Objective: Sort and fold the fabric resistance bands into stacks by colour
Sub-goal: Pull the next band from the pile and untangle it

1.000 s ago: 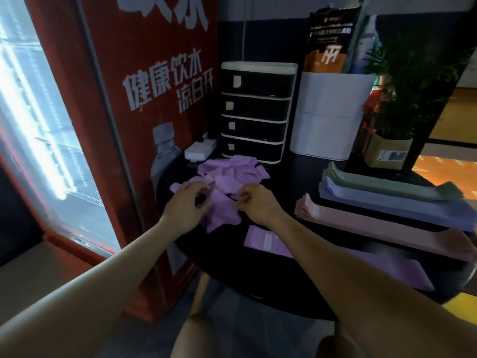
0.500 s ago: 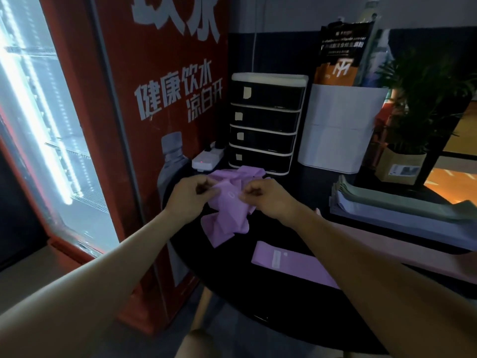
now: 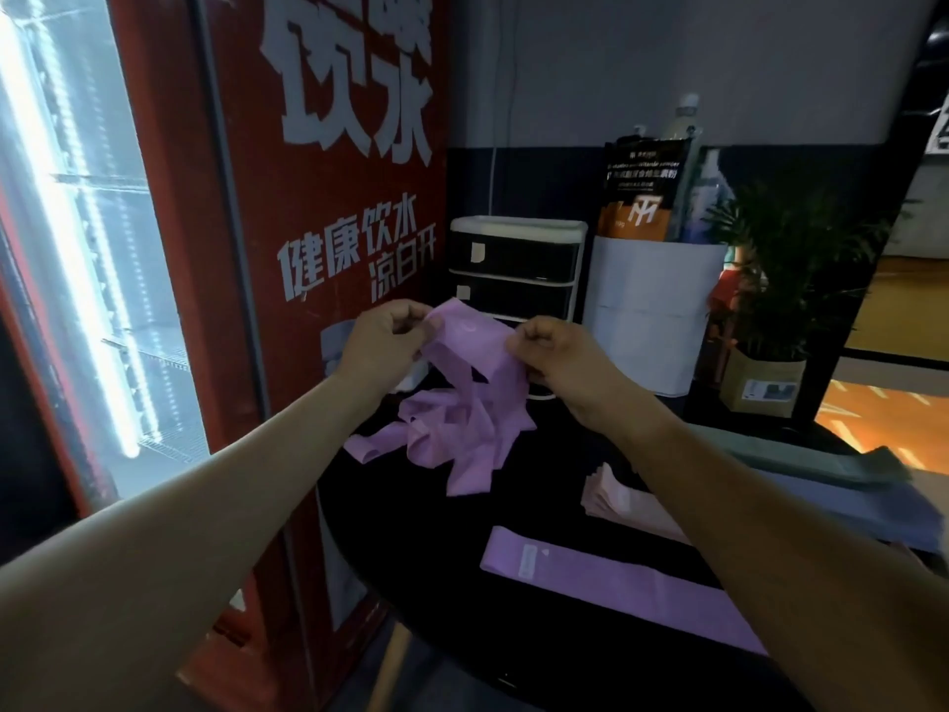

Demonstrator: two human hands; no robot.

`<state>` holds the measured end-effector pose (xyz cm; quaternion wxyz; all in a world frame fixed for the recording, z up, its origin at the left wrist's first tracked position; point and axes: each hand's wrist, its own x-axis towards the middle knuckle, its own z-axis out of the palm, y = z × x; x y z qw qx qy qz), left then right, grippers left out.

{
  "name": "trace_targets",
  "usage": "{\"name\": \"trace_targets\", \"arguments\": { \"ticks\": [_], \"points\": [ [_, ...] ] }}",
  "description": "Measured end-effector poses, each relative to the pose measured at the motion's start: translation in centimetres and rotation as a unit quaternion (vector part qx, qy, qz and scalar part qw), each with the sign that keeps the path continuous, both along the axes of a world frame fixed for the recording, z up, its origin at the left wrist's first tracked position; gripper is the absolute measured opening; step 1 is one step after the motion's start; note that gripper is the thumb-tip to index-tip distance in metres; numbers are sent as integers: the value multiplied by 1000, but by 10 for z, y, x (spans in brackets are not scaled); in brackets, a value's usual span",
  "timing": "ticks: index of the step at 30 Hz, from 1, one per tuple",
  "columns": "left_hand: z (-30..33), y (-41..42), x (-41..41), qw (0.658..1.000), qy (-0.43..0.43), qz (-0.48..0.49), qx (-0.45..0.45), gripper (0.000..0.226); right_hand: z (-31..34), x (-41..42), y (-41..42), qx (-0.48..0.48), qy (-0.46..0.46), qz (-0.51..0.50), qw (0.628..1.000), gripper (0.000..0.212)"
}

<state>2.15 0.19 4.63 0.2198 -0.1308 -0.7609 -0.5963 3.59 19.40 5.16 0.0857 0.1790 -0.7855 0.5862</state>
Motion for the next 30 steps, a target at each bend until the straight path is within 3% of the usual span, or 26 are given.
{"name": "trace_targets", "arguments": {
  "ticks": [11,16,20,24,27,30],
  "points": [
    [36,22,15,1000,13,-11,15,19,21,21,35,5,-19,-2,1000,24],
    [30,26,14,998,13,2,-69,22,20,28,49,21,4,-19,1000,41],
    [27,32,11,997,10,31,-64,23,20,35,57,6,-5,-11,1000,27],
    [29,30,9,998,-26,58,-20,19,15,43,68,100,-61,58,991,14],
    [27,27,3,994,-64,51,74,19,7,41,76,202,-84,75,973,24],
    [20,21,-2,993,-62,73,67,18,-3,39,82,245,-88,80,962,26]
  ]
}}
